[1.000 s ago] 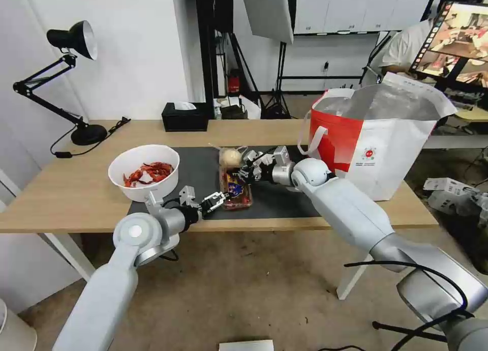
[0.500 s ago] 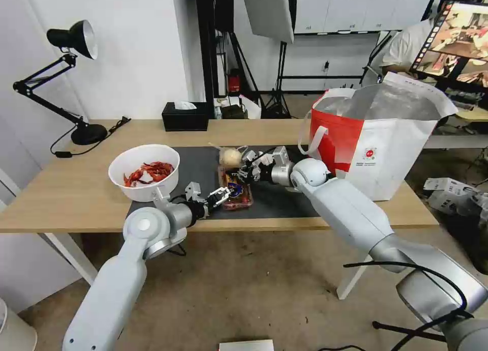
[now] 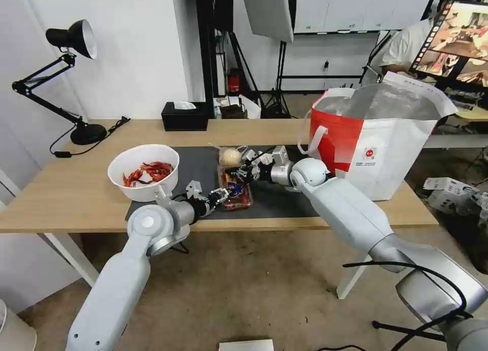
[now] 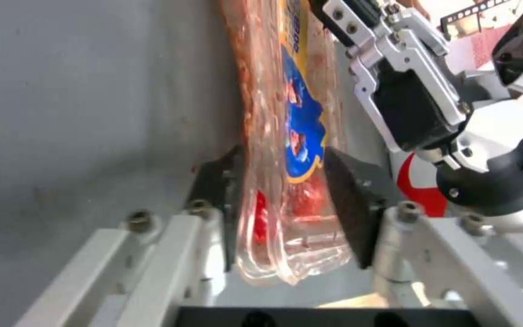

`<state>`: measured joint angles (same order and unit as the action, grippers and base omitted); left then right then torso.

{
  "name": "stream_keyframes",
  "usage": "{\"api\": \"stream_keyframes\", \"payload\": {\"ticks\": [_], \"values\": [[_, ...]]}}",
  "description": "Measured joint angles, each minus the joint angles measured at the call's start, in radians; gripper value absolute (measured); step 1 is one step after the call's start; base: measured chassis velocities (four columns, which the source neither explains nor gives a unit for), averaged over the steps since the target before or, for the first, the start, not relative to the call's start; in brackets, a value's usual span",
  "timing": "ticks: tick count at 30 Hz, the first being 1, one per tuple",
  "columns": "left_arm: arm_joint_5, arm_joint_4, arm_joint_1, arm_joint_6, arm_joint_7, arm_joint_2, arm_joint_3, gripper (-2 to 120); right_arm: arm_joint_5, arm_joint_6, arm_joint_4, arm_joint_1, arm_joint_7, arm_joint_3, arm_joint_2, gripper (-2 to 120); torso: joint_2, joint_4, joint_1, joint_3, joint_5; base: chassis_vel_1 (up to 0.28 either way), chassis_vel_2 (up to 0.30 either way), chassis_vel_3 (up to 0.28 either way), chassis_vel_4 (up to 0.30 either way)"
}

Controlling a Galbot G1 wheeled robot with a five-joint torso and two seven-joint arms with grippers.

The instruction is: Pick up the trash from the table and place it into the takeout bag.

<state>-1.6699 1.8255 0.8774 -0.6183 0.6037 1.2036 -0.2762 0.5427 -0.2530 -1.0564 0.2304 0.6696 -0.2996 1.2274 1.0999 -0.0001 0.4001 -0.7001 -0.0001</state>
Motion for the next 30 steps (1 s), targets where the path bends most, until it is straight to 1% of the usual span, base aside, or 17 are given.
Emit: {"api": "stream_keyframes", "payload": {"ticks": [1,2,4,5,8,13,15,16,18,19,22,23,24,26,27,29,30], "values": [[0.000,-0.001,-0.001,0.004,-0.002,0.000,0.001,25,0.001,0.000,0.000,0.000,0.000,0.000,0.000,0,0.000,0.0001,0.000,0.000,0.0000,0.000,0.000,0.000,0.000],[0.000,-0.001,-0.001,0.004,-0.002,0.000,0.001,25,0.001,0.000,0.000,0.000,0.000,0.000,0.000,0,0.000,0.0001,0.000,0.000,0.0000,0.000,0.000,0.000,0.000],[0.002,-0.002,-0.003,0.008,-0.010,-0.001,0.002,13,0.003,0.000,-0.001,0.003,-0.001,0.002,-0.002,0,0.000,0.0000,0.000,0.000,0.0000,0.000,0.000,0.000,0.000],[0.002,-0.002,-0.003,0.008,-0.010,-0.001,0.002,13,0.003,0.000,-0.001,0.003,-0.001,0.002,-0.002,0,0.000,0.0000,0.000,0.000,0.0000,0.000,0.000,0.000,0.000],[0.005,-0.003,-0.002,0.013,-0.018,-0.001,0.002,1,0.007,0.000,-0.007,0.010,-0.004,0.009,-0.003,0,0.000,0.0000,0.000,0.000,0.0001,0.000,0.000,0.000,0.000],[0.006,-0.004,-0.002,0.018,-0.027,-0.001,0.002,0,0.017,-0.001,-0.014,0.018,-0.012,0.016,-0.004,0,0.000,0.0001,0.000,0.000,0.0001,0.000,0.000,0.000,0.000],[0.013,-0.003,-0.002,0.025,-0.044,-0.004,0.001,0,0.078,0.007,-0.036,0.029,-0.045,0.033,-0.010,0,0.000,0.0002,0.000,0.000,0.0001,0.000,0.000,0.000,0.000],[0.013,-0.003,-0.002,0.025,-0.044,-0.004,0.001,0,0.078,0.007,-0.036,0.029,-0.045,0.033,-0.010,0,0.000,0.0002,0.000,0.000,0.0001,0.000,0.000,0.000,0.000],[0.025,0.002,-0.003,0.032,-0.067,-0.006,-0.003,0,0.160,0.029,-0.084,0.051,-0.108,0.062,-0.022,0,0.000,0.0003,0.000,0.000,0.0001,0.000,0.000,0.000,0.000],[0.025,0.002,-0.003,0.032,-0.067,-0.006,-0.003,0,0.160,0.029,-0.084,0.051,-0.108,0.062,-0.022,0,0.000,0.0003,0.000,0.000,0.0001,0.000,0.000,0.000,0.000],[0.035,0.011,-0.010,0.037,-0.079,-0.014,-0.009,0,0.275,0.070,-0.201,0.099,-0.315,0.095,-0.051,0,0.000,0.0001,0.000,0.000,0.0002,0.000,0.000,0.000,0.000],[0.035,0.011,-0.010,0.037,-0.079,-0.014,-0.009,0,0.275,0.070,-0.201,0.099,-0.315,0.095,-0.051,0,0.000,0.0001,0.000,0.000,0.0002,0.000,0.000,0.000,0.000],[0.036,0.016,-0.011,0.039,-0.086,-0.017,-0.010,0,0.311,0.085,-0.268,0.128,-0.403,0.108,-0.068,0,0.000,0.0003,0.000,0.000,0.0003,0.000,0.000,0.000,0.000],[0.037,0.024,-0.012,0.043,-0.094,-0.020,-0.011,0,0.344,0.088,-0.388,0.183,-0.518,0.135,-0.107,0,0.000,0.0002,0.000,0.000,0.0002,0.000,0.000,0.000,0.000],[0.037,0.024,-0.012,0.043,-0.094,-0.020,-0.011,0,0.344,0.088,-0.388,0.183,-0.518,0.135,-0.107,0,0.000,0.0002,0.000,0.000,0.0002,0.000,0.000,0.000,0.000],[0.041,0.030,-0.013,0.044,-0.099,-0.022,-0.013,0,0.359,0.088,-0.484,0.236,-0.590,0.163,-0.150,0,0.000,0.0005,0.000,0.000,0.0000,0.000,0.000,0.000,0.000],[0.047,0.032,-0.014,0.046,-0.105,-0.025,-0.014,0,0.366,0.086,-0.542,0.280,-0.629,0.186,-0.185,6,0.000,0.0003,0.000,0.000,0.0003,0.000,0.000,0.000,0.000]]}}
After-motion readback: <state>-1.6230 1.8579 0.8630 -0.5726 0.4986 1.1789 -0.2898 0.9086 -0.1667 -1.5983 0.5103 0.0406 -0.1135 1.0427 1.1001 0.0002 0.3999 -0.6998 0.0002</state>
